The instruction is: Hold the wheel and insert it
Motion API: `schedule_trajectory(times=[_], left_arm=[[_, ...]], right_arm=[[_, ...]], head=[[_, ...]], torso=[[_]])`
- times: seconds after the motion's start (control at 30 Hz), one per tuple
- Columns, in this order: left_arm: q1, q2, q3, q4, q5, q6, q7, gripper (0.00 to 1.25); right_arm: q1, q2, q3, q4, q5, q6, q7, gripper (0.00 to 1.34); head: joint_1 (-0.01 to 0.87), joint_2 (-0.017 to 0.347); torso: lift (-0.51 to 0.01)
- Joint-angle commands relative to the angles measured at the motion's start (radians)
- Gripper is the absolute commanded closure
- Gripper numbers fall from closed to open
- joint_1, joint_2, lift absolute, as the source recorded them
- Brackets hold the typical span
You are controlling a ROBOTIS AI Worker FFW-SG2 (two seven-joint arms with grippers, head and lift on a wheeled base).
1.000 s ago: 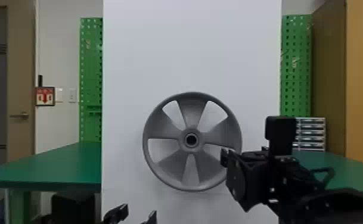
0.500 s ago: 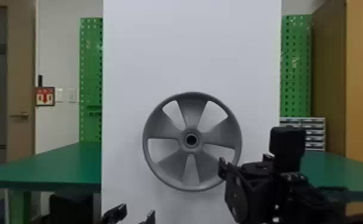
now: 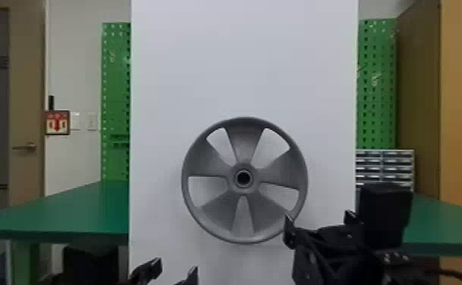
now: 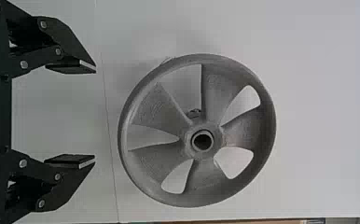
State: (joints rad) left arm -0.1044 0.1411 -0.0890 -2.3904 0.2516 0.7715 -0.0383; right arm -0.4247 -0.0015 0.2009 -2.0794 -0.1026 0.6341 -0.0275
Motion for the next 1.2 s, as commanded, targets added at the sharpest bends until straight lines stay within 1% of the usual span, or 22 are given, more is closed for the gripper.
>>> schedule_trajectory(times=[0.0,0.07,0.23,0.37,0.6,0.67,0.77,0.83,0.93,1.03,1.17], left_arm=[[-0.001,0.0,-0.002,0.0,0.0,-0.001,0.0,0.55],[-0.003,0.0,-0.002,-0.001,0.0,-0.003,0.0,0.55],[-0.006,0.0,-0.005,0.0,-0.005,-0.008,0.0,0.55],[-0.011,0.0,-0.009,0.0,-0.008,-0.009,0.0,0.55],[-0.009,0.0,-0.008,0.0,-0.009,-0.014,0.0,0.55],[-0.008,0.0,-0.006,0.0,-0.011,-0.017,0.0,0.55],[-0.001,-0.002,-0.005,0.0,-0.011,-0.024,0.0,0.55],[0.002,-0.008,-0.002,0.0,-0.011,-0.028,0.0,0.55],[0.009,-0.014,0.003,0.0,-0.014,-0.038,0.0,0.55],[0.011,-0.014,0.002,0.0,-0.014,-0.038,0.0,0.55],[0.011,-0.014,0.003,0.0,-0.014,-0.038,0.0,0.55]], right_arm=[[0.061,0.002,-0.008,-0.013,0.011,-0.07,0.0,0.0],[0.089,0.0,-0.015,-0.013,0.014,-0.088,0.0,0.0],[0.176,-0.025,-0.038,-0.005,0.05,-0.16,0.0,0.0],[0.245,-0.043,-0.06,0.005,0.064,-0.221,0.0,0.0],[0.35,-0.086,-0.072,0.067,0.066,-0.347,0.0,0.0],[0.365,-0.092,-0.07,0.087,0.073,-0.378,0.0,0.0],[0.388,-0.092,-0.075,0.134,0.064,-0.452,0.0,0.0],[0.405,-0.084,-0.084,0.163,0.053,-0.49,0.0,0.0],[0.415,-0.075,-0.092,0.188,0.052,-0.504,0.0,0.0],[0.423,-0.077,-0.095,0.202,0.047,-0.51,0.001,0.0],[0.428,-0.086,-0.092,0.219,0.041,-0.528,0.001,0.0]], head=[[0.005,0.112],[0.005,0.112],[0.005,0.112],[0.005,0.112],[0.005,0.112],[0.005,0.112],[0.005,0.112],[0.005,0.112],[0.005,0.112],[0.005,0.112],[0.005,0.114]], torso=[[-0.478],[-0.478],[-0.478],[-0.478],[-0.478],[-0.478],[-0.478],[-0.478],[-0.478],[-0.478],[-0.478]])
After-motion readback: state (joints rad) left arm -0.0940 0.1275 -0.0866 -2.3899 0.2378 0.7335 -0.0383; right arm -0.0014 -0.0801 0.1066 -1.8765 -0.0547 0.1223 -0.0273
